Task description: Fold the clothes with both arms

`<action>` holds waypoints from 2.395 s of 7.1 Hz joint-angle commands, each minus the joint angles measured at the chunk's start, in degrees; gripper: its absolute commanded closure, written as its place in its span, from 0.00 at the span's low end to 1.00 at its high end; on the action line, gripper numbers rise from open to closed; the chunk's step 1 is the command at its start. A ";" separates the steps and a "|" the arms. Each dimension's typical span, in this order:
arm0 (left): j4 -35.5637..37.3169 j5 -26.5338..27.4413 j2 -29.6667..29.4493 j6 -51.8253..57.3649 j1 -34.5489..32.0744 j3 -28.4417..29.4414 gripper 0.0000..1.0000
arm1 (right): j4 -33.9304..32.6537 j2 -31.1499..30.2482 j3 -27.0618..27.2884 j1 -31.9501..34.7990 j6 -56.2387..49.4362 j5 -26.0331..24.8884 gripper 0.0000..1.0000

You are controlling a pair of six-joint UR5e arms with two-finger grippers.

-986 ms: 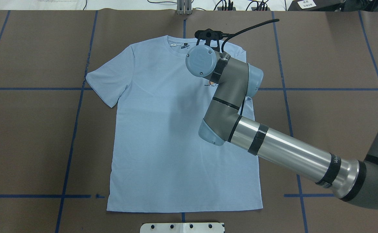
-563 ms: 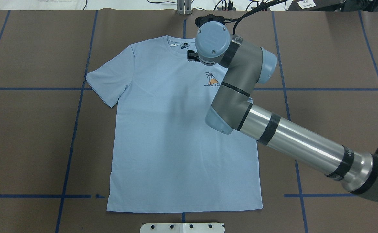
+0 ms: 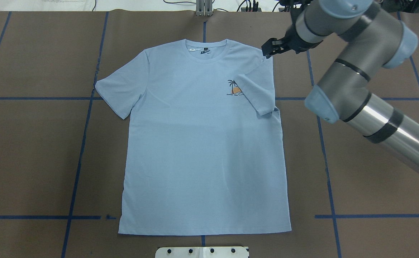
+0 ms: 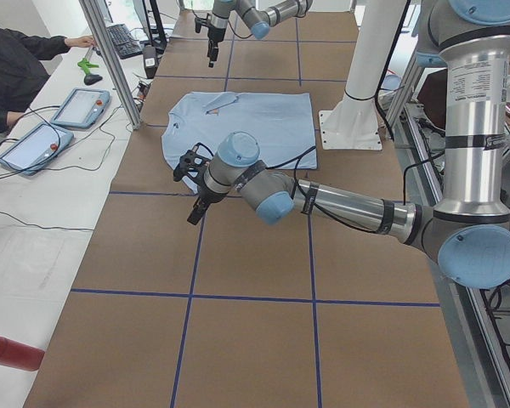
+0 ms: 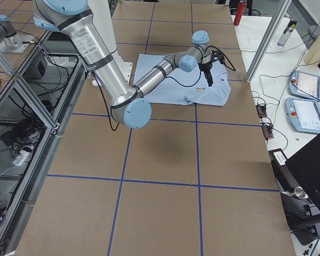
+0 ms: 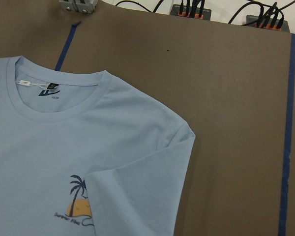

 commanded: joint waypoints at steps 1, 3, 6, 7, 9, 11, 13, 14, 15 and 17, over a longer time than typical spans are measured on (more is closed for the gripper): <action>-4.89 7.38 -3.85 -14.97 9.19 2.84 0.00 | 0.54 -10.37 6.37 6.02 -7.70 4.73 0.00; -5.59 12.40 -10.79 -24.47 16.06 7.92 0.12 | 0.89 -13.83 6.38 10.07 -13.01 9.20 0.00; -6.21 23.73 -22.31 -41.99 27.85 19.08 0.36 | 3.36 -15.33 6.47 10.17 -12.49 9.22 0.00; -6.47 24.90 -23.21 -42.10 28.57 21.55 0.37 | 3.45 -15.33 6.47 10.17 -12.49 9.22 0.00; -8.49 28.23 -24.70 -41.93 28.57 25.69 0.37 | 3.53 -16.03 6.73 10.17 -12.67 9.22 0.00; -8.49 28.51 -26.64 -41.93 29.97 28.08 0.41 | 3.53 -16.56 6.82 10.26 -12.67 9.22 0.00; -8.14 28.51 -26.47 -41.58 30.77 28.95 0.43 | 3.53 -16.65 6.82 10.26 -12.75 9.13 0.00; -8.14 28.51 -26.47 -41.57 31.12 28.96 0.43 | 3.53 -16.74 6.82 10.26 -12.93 9.13 0.00; -8.14 28.51 -26.47 -41.40 31.21 29.05 0.43 | 3.53 -16.91 6.82 10.26 -12.93 9.13 0.00; -8.14 28.51 -26.38 -41.49 31.83 29.05 0.52 | 3.53 -17.26 6.82 10.35 -13.19 9.13 0.00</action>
